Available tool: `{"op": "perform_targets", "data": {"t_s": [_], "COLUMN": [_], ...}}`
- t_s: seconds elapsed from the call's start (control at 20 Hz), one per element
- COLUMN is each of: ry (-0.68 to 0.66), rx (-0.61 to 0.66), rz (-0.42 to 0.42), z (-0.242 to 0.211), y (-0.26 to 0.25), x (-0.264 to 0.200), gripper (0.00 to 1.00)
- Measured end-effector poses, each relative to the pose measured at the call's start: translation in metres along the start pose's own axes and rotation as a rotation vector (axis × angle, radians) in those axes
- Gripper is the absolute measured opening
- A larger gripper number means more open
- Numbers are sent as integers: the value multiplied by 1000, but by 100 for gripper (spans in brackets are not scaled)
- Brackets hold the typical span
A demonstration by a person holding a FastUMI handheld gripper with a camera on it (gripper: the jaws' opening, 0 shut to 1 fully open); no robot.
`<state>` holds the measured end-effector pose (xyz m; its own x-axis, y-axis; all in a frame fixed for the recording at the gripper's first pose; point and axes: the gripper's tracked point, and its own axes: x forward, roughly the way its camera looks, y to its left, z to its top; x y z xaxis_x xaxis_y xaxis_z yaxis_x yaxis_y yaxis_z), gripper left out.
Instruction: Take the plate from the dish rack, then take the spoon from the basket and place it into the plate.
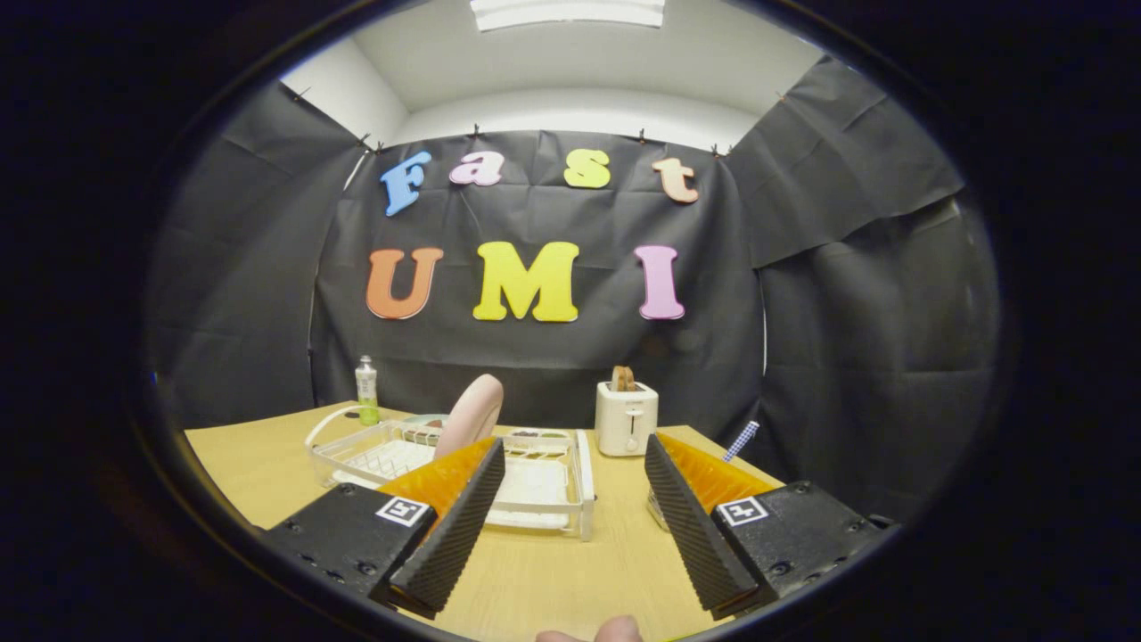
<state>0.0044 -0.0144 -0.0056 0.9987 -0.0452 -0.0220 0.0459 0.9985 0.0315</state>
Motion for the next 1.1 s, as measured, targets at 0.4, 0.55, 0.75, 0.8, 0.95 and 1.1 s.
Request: {"op": "perform_targets", "data": {"t_s": [0.4, 0.55, 0.75, 0.8, 0.95, 1.1], "ry": [49, 97, 177, 204, 269, 363], "rx": [-12, 9, 40, 52, 44, 29], "rz": [44, 106, 205, 229, 250, 265], "z": [17, 33, 62, 72, 91, 96], "y": [12, 27, 52, 58, 69, 85], "x": [19, 37, 72, 82, 115, 143], "gripper": [100, 100, 100, 100, 100, 100]}}
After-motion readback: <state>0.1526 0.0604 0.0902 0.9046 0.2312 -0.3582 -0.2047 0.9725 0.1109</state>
